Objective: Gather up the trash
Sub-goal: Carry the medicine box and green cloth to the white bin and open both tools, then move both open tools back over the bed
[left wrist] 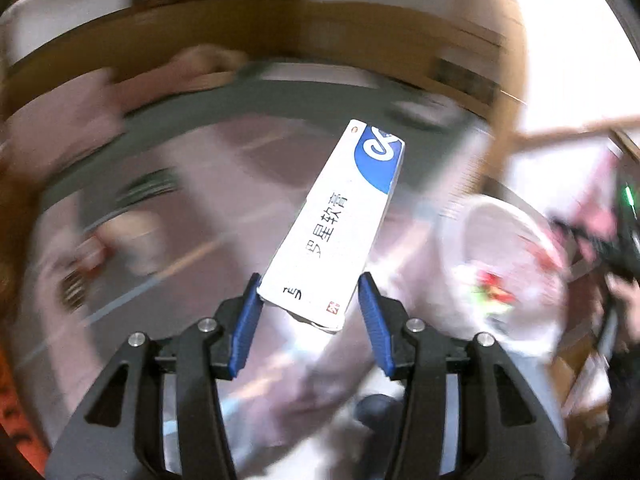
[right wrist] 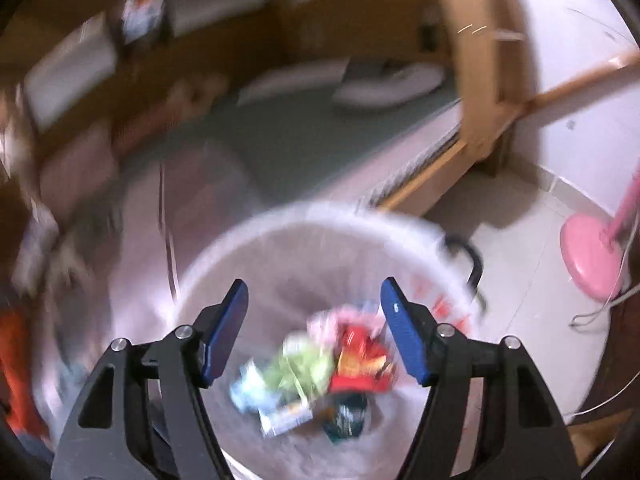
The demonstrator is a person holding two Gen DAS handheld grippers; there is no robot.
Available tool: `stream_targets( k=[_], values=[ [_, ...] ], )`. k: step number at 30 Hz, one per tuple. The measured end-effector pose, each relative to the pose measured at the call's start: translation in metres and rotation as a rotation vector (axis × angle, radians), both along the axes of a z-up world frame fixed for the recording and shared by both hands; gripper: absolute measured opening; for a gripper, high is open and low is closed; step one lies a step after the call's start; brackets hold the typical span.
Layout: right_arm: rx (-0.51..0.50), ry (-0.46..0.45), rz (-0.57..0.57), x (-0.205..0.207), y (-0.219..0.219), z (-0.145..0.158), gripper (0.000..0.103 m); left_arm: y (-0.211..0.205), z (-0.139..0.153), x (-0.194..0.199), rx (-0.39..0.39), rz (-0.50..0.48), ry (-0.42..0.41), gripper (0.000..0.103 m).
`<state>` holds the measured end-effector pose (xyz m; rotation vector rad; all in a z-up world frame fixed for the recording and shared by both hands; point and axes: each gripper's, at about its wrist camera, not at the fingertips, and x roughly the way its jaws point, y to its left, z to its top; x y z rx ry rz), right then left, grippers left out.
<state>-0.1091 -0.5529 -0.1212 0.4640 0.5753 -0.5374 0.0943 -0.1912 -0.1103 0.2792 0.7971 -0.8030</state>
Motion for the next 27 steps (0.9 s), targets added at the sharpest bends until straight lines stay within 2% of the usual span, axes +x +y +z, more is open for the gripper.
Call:
stream_targets(
  k=[1, 4, 5, 6, 7, 9, 11, 13, 18, 22, 25, 27],
  values=[
    [-0.010, -0.037, -0.023, -0.008, -0.005, 0.013, 0.072, -0.033, 0.007, -0.019, 0.017, -0.100, 0.003, 0.049],
    [-0.060, -0.121, -0.035, -0.023, -0.011, 0.055, 0.073, -0.102, 0.014, -0.059, 0.052, -0.271, 0.015, 0.052],
    [-0.082, -0.143, -0.032, -0.026, -0.007, 0.067, 0.073, -0.117, 0.014, -0.067, 0.062, -0.290, 0.020, 0.056],
    [-0.097, -0.162, -0.024, -0.028, -0.004, 0.077, 0.073, -0.134, 0.013, -0.072, 0.080, -0.303, 0.031, 0.086],
    [-0.104, -0.173, -0.011, -0.028, -0.001, 0.084, 0.075, -0.154, 0.008, -0.076, 0.110, -0.299, 0.047, 0.100],
    [-0.121, -0.182, 0.026, -0.028, 0.008, 0.093, 0.079, -0.172, 0.001, -0.076, 0.132, -0.273, 0.068, 0.100],
    [-0.147, -0.157, 0.078, -0.019, 0.023, 0.093, 0.080, -0.166, 0.001, -0.068, 0.100, -0.221, 0.116, 0.100],
    [-0.174, -0.110, 0.143, 0.006, 0.043, 0.087, 0.081, -0.143, 0.008, -0.058, 0.050, -0.177, 0.127, 0.100],
    [-0.115, -0.048, 0.328, 0.080, 0.107, 0.057, 0.081, -0.045, 0.033, -0.015, 0.006, 0.092, -0.017, 0.100],
    [-0.094, -0.038, 0.500, 0.145, 0.184, 0.047, 0.081, 0.063, 0.044, 0.025, -0.013, 0.404, -0.101, 0.100],
    [-0.081, -0.037, 0.639, 0.196, 0.244, 0.047, 0.081, 0.135, 0.041, 0.045, -0.026, 0.604, -0.128, 0.100],
    [-0.077, -0.054, 0.725, 0.233, 0.284, 0.048, 0.081, 0.159, 0.036, 0.052, -0.015, 0.671, -0.139, 0.100]
  ],
)
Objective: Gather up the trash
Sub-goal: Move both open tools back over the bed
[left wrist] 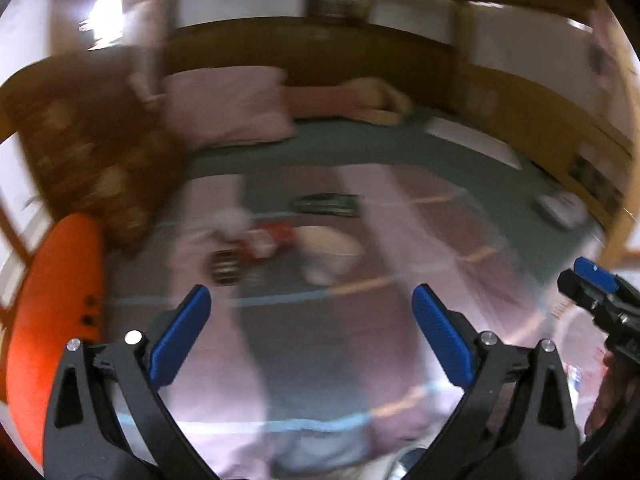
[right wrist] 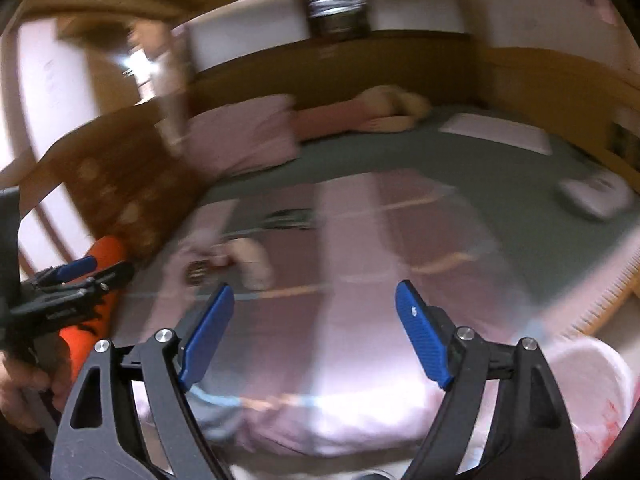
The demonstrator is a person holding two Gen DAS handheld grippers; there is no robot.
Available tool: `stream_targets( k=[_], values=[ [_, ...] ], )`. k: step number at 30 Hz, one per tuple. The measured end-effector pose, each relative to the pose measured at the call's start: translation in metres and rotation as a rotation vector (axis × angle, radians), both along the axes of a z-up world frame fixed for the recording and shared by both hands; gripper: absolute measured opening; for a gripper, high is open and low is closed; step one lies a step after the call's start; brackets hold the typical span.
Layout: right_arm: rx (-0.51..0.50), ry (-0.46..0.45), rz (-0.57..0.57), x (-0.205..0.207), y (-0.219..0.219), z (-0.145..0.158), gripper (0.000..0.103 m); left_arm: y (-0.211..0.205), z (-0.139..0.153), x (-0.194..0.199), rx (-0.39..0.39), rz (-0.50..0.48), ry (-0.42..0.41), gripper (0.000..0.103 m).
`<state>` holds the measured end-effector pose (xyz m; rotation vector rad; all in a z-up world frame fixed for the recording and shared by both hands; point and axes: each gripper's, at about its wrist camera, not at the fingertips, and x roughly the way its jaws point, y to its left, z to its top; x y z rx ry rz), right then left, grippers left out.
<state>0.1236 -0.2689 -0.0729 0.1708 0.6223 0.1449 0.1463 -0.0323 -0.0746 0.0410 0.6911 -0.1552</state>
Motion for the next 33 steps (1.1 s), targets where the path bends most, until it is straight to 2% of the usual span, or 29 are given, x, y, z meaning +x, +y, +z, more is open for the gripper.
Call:
stream_targets(
  k=[2, 5, 7, 9, 10, 12, 15, 20, 24, 33],
  values=[
    [-0.012, -0.001, 0.035, 0.027, 0.029, -0.003, 0.081, 0.024, -0.013, 0.007, 0.015, 0.076, -0.013, 0.100],
    [-0.056, 0.000, 0.044, 0.047, 0.057, -0.018, 0.081, 0.052, -0.036, 0.018, -0.024, 0.152, 0.028, 0.100],
    [-0.107, 0.017, 0.060, 0.049, 0.068, -0.034, 0.081, 0.058, -0.044, 0.027, -0.064, 0.176, 0.079, 0.100],
    [-0.165, 0.067, 0.076, 0.053, 0.072, -0.047, 0.081, 0.065, -0.045, 0.029, -0.096, 0.170, 0.082, 0.100],
    [-0.172, 0.066, 0.079, 0.055, 0.075, -0.045, 0.081, 0.067, -0.046, 0.029, -0.086, 0.178, 0.071, 0.100],
    [-0.159, 0.035, 0.074, 0.049, 0.073, -0.042, 0.081, 0.071, -0.048, 0.024, -0.082, 0.183, 0.060, 0.100],
    [-0.133, 0.036, 0.066, 0.043, 0.065, -0.041, 0.081, 0.065, -0.054, 0.021, -0.100, 0.180, 0.059, 0.100],
    [-0.086, 0.021, 0.057, 0.042, 0.060, -0.036, 0.081, 0.049, -0.069, 0.029, -0.043, 0.164, 0.059, 0.100],
    [-0.072, 0.010, 0.074, 0.039, 0.063, -0.032, 0.081, 0.048, -0.071, 0.028, -0.072, 0.169, 0.027, 0.100],
    [-0.053, 0.007, 0.085, 0.037, 0.063, -0.027, 0.081, 0.042, -0.088, 0.036, -0.024, 0.179, 0.061, 0.100]
  ],
)
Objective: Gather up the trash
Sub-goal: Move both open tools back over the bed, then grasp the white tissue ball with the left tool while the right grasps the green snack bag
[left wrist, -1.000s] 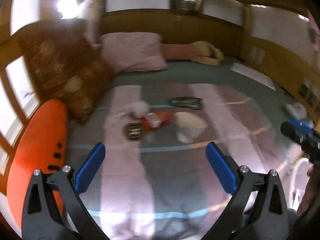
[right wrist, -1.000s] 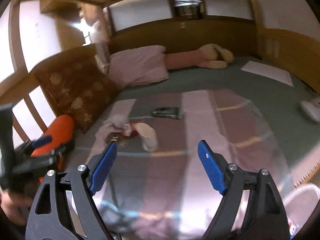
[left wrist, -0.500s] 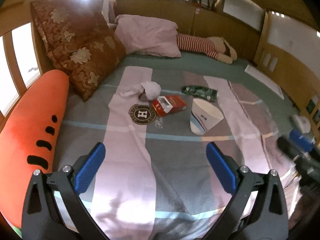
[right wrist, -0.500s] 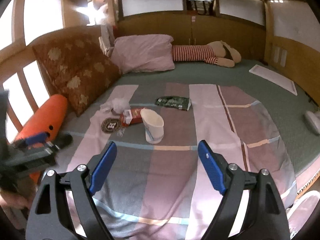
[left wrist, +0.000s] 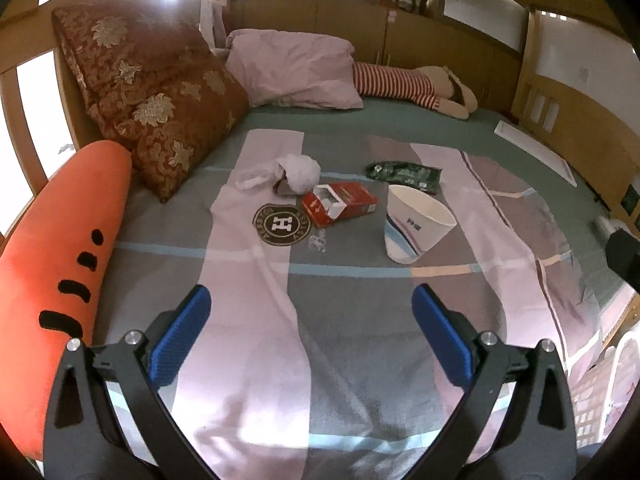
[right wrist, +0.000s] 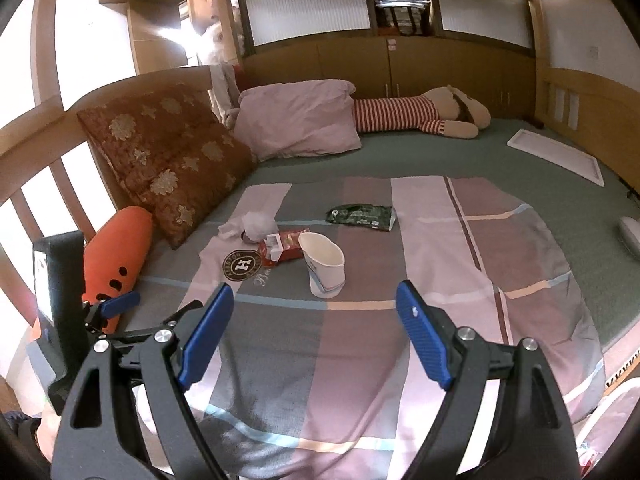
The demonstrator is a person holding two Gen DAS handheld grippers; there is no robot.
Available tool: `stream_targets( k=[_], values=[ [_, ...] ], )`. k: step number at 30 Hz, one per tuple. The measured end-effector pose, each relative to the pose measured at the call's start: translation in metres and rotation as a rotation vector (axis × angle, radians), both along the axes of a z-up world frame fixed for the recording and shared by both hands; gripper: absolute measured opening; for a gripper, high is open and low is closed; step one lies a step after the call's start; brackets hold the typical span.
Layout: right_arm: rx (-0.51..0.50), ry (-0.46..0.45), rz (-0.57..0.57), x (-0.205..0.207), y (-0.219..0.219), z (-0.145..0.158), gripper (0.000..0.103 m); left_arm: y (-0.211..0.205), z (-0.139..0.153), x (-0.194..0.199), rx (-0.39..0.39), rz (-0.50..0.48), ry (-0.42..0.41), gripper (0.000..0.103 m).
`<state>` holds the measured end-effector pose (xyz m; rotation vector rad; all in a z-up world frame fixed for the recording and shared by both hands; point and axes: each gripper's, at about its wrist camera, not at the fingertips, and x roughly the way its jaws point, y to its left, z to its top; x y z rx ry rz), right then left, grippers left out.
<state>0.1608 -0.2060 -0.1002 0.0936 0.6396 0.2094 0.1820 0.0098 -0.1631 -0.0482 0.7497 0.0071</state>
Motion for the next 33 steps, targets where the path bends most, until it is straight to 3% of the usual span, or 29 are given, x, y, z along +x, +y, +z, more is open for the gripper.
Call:
stream_targets(
  k=[14, 20, 26, 29, 33],
  values=[
    [-0.019, 0.014, 0.016, 0.003, 0.005, -0.005, 0.081, 0.005, 0.001, 0.001, -0.010, 0.013, 0.018, 0.100],
    [-0.013, 0.030, 0.041, 0.019, -0.014, -0.006, 0.081, 0.011, 0.009, 0.007, -0.002, 0.020, 0.024, 0.100],
    [0.046, 0.130, 0.033, 0.073, -0.053, -0.024, 0.082, 0.032, 0.016, 0.038, 0.001, 0.031, 0.052, 0.100],
    [0.028, 0.195, 0.014, 0.115, -0.067, -0.043, 0.082, 0.042, 0.015, 0.071, -0.027, 0.040, 0.065, 0.100],
    [0.033, 0.248, 0.001, 0.164, -0.074, -0.067, 0.081, 0.041, -0.003, 0.134, 0.006, 0.034, 0.117, 0.100]
  ],
)
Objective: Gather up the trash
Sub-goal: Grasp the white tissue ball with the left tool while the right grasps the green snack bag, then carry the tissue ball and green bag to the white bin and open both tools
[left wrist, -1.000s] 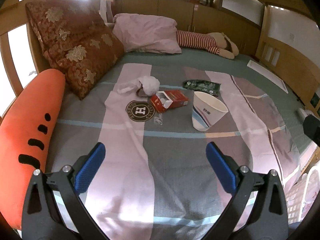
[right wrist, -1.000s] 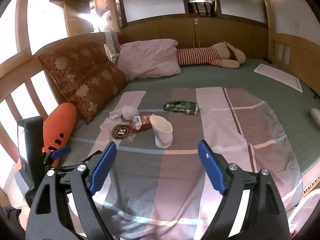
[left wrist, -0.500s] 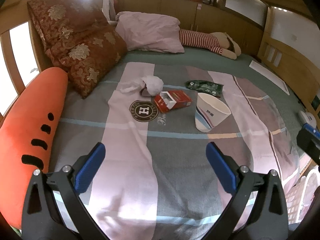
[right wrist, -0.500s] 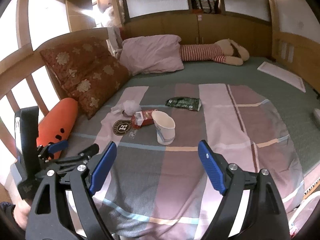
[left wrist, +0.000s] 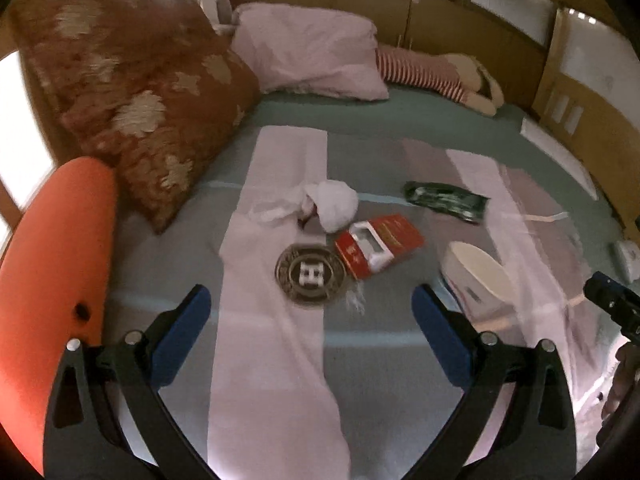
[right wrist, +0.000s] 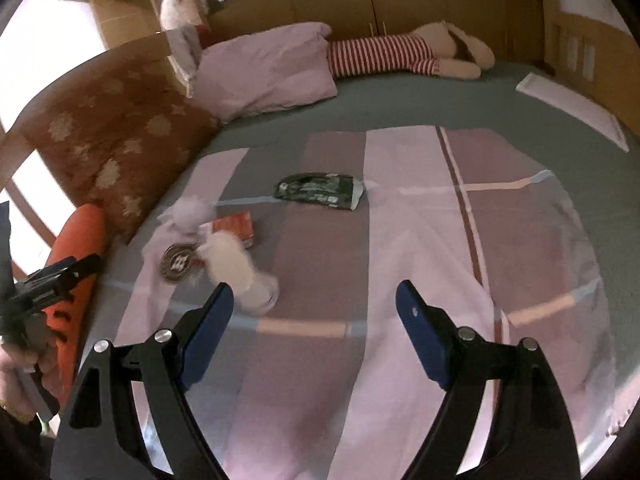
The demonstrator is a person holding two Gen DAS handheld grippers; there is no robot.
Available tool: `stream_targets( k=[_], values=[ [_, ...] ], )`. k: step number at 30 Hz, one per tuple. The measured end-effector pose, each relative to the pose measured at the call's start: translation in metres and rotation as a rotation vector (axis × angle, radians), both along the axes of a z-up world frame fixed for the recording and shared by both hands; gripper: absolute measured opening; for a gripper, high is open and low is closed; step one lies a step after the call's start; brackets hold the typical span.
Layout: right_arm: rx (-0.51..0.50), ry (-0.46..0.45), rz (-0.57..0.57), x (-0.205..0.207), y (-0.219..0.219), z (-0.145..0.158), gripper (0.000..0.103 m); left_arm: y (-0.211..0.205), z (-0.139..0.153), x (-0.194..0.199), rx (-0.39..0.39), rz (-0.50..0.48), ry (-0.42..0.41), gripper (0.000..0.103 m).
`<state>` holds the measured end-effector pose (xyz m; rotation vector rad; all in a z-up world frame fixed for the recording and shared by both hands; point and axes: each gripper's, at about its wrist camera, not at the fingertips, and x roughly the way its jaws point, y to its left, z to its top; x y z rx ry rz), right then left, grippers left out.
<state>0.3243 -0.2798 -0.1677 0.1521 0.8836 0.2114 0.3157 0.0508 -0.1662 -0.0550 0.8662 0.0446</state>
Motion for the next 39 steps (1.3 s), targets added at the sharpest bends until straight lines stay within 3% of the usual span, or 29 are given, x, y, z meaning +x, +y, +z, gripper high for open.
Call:
stream_targets(
  k=[6, 12, 17, 18, 19, 20, 22, 24, 25, 30, 34, 39],
  values=[
    [-0.016, 0.081, 0.008, 0.091, 0.007, -0.035, 0.081, 0.010, -0.031, 0.083, 0.021, 0.034, 0.074, 0.100],
    [-0.223, 0.057, 0.197, 0.183, 0.054, -0.053, 0.081, 0.002, -0.065, 0.156, 0.034, 0.006, 0.161, 0.100],
    [-0.371, 0.157, 0.322, 0.229, 0.082, -0.101, 0.081, -0.002, -0.111, 0.196, 0.060, -0.011, 0.255, 0.099],
    [-0.374, 0.181, 0.334, 0.231, 0.084, -0.109, 0.076, -0.002, -0.116, 0.198, 0.054, -0.023, 0.253, 0.090],
    [-0.353, 0.194, 0.346, 0.231, 0.084, -0.113, 0.064, -0.001, -0.121, 0.198, 0.025, -0.048, 0.240, 0.084],
    [-0.311, 0.166, 0.333, 0.228, 0.081, -0.110, 0.061, -0.001, -0.121, 0.196, 0.017, -0.059, 0.203, 0.079],
    [-0.233, 0.181, 0.309, 0.225, 0.074, -0.107, 0.026, -0.003, -0.118, 0.191, 0.026, -0.093, 0.171, 0.041],
    [-0.196, 0.173, 0.279, 0.214, 0.070, -0.100, 0.016, -0.002, -0.110, 0.186, 0.036, -0.100, 0.160, 0.023],
    [-0.189, 0.158, 0.274, 0.206, 0.068, -0.094, 0.013, 0.001, -0.103, 0.180, 0.017, -0.099, 0.148, 0.020],
    [-0.078, 0.013, 0.188, 0.134, 0.051, -0.031, 0.013, 0.008, -0.039, 0.116, -0.035, -0.117, 0.007, 0.019],
    [-0.005, -0.092, 0.108, 0.044, 0.044, 0.029, 0.012, -0.012, 0.035, 0.027, -0.026, -0.192, -0.124, 0.019],
    [0.024, -0.129, 0.059, -0.052, 0.056, 0.062, 0.012, -0.029, 0.073, -0.064, -0.037, -0.175, -0.196, 0.020]
  ],
)
